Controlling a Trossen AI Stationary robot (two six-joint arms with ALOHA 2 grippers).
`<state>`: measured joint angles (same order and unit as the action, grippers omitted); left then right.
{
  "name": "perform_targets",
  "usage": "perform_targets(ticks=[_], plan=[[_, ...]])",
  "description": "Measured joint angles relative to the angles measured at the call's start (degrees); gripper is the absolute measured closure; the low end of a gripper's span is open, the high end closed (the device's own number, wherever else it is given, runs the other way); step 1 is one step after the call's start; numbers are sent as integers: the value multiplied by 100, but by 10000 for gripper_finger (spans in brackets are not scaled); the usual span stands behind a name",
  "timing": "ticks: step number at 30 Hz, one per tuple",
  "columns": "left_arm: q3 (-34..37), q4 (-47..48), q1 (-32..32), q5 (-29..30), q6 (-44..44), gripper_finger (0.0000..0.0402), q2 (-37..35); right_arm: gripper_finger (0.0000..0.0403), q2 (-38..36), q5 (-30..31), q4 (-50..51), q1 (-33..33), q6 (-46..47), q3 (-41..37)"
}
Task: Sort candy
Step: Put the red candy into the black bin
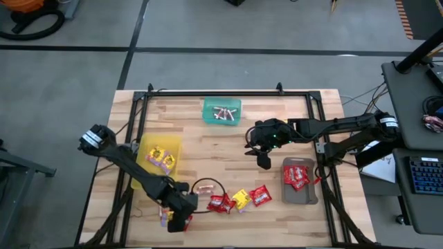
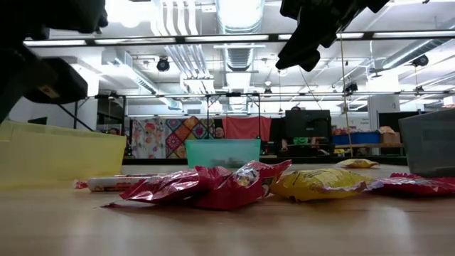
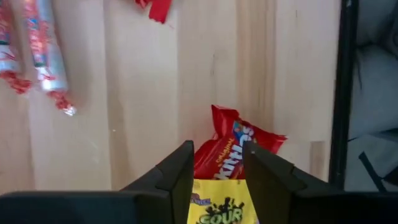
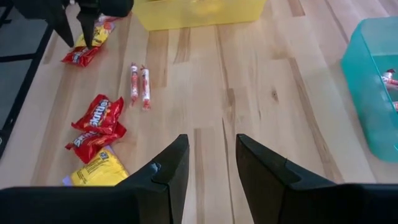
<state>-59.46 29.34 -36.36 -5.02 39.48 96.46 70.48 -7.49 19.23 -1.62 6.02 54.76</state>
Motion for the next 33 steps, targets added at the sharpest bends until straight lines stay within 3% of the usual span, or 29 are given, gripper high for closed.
perform_targets(ticks=[21, 33], plan=[[2, -292, -74, -37, -314, 280, 529, 279, 0, 1, 68, -1, 97, 2], [72, -426, -74, -44, -409, 352, 551, 284, 0, 2, 67, -1, 87, 4]])
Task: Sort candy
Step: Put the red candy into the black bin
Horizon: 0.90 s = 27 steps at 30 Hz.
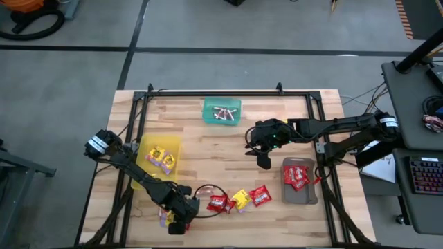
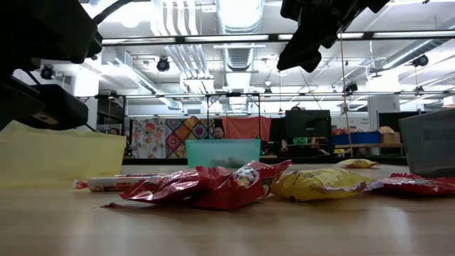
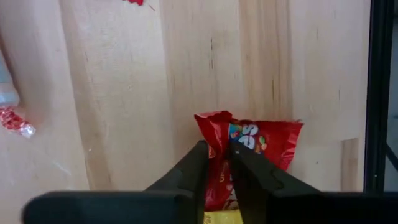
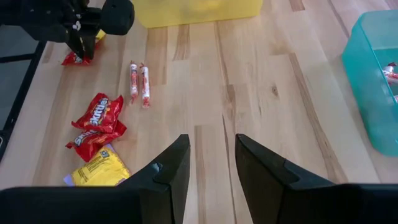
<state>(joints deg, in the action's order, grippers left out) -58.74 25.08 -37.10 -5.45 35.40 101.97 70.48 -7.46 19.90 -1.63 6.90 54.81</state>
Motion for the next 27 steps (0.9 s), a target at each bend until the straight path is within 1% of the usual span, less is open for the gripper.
perform_targets(ticks=[4, 7, 11, 17, 20, 22, 25, 27], plan=[[0, 0, 0, 2, -136, 391, 0, 284, 0, 0, 0, 0, 9, 0], [0, 4, 2, 48, -204, 397, -1, 284, 0, 0, 0, 0, 0, 2], [7, 80, 2, 414, -347, 401, -54, 284, 0, -2, 24, 0, -32, 2], [9, 321, 7, 1185, -410, 401, -376, 284, 15, 1, -14, 0, 13, -91], [9, 322, 9, 1735, -414, 401, -613, 284, 63, 13, -338, 1, 107, -200], [9, 384, 13, 2275, -411, 401, -780, 284, 148, 17, -685, 22, 131, -277], [9, 630, 20, 3265, -398, 402, -1007, 284, 387, 16, -1316, 51, 110, -373], [9, 807, 24, 4029, -423, 402, -1122, 284, 605, 14, -1794, 63, 84, -392]])
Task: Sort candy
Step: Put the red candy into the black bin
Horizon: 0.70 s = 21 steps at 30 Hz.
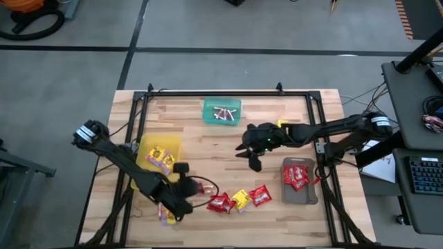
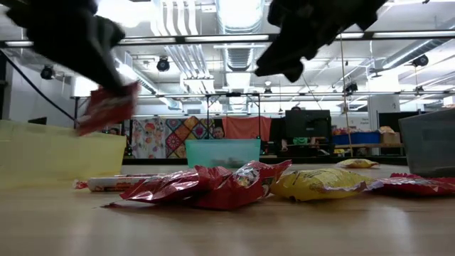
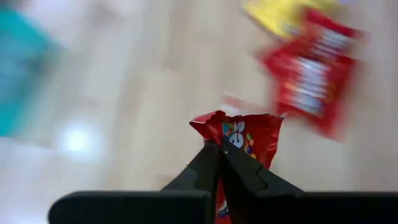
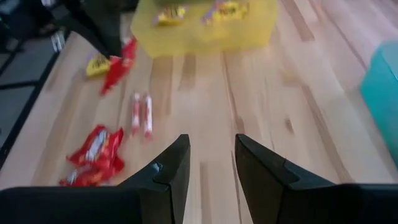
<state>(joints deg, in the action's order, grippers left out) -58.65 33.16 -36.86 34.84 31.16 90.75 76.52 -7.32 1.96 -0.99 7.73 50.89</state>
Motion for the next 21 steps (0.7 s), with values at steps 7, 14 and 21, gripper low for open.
perform_targets(ticks=[7, 14, 21], plan=[[-2, 235, 117, 1906, -628, 401, -46, 284, 977, -5, -1694, 123, -169, 129], [-2, 288, 291, 2021, -1021, 401, 86, 277, 1773, -18, -2225, 216, -166, 620], [-11, 292, 358, 2228, -1122, 401, 86, 235, 2430, -20, -2167, 326, -237, 1156]])
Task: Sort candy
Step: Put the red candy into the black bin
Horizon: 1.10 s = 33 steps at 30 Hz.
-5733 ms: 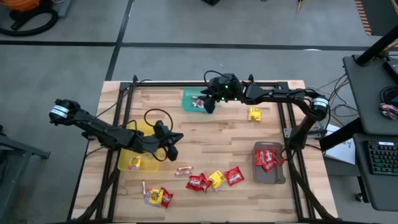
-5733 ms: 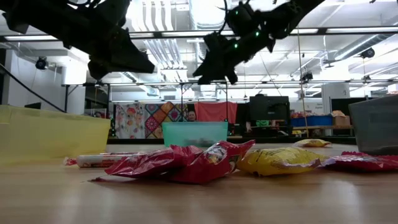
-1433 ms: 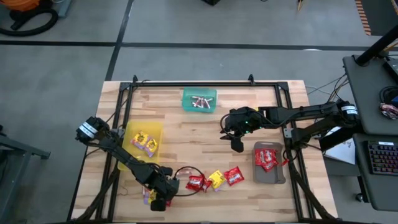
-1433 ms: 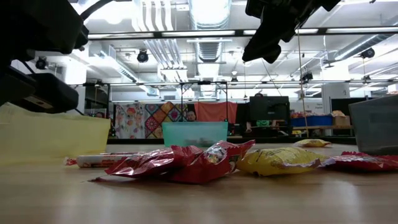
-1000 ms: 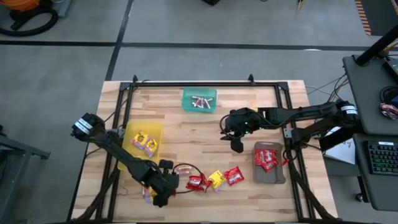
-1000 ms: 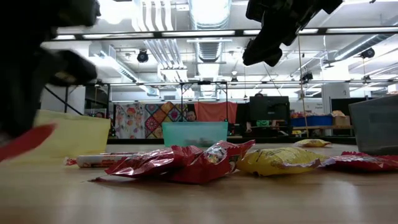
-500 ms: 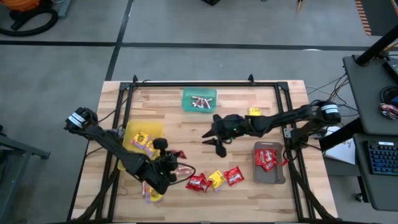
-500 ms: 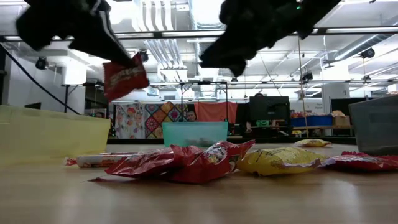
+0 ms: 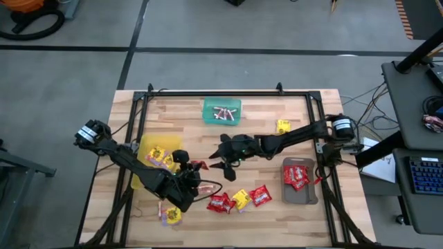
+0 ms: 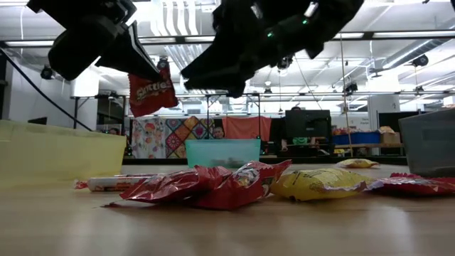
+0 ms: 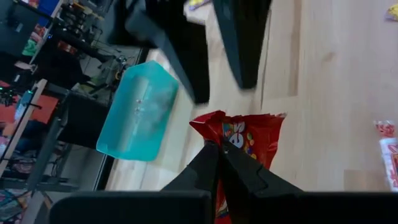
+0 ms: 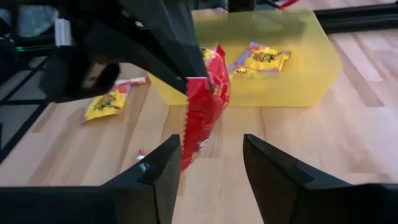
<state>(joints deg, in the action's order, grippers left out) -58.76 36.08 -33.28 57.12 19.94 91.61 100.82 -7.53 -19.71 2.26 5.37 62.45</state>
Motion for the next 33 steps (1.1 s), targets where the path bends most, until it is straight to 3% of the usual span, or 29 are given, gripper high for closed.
perform_targets(ticks=[6, 12, 16, 22, 30, 33], plan=[[-27, -12, 12, 53, 0, 401, 1, 210, 485, -2, -7, 16, -3, 399], [-31, -72, 11, 53, 2, 401, 0, 216, 736, -44, -28, 22, -185, 703], [-37, -151, 12, 53, 2, 401, 0, 252, 735, -45, -37, 24, -235, 780], [-37, -226, 13, 47, 49, 401, 2, 370, 733, -51, 16, 24, -355, 809], [-24, 68, -26, -114, 112, 377, -217, 383, 729, -44, 409, -1, -394, 910], [8, 182, -57, -118, 111, 367, -507, 384, 674, -21, 1101, -43, -487, 1093]])
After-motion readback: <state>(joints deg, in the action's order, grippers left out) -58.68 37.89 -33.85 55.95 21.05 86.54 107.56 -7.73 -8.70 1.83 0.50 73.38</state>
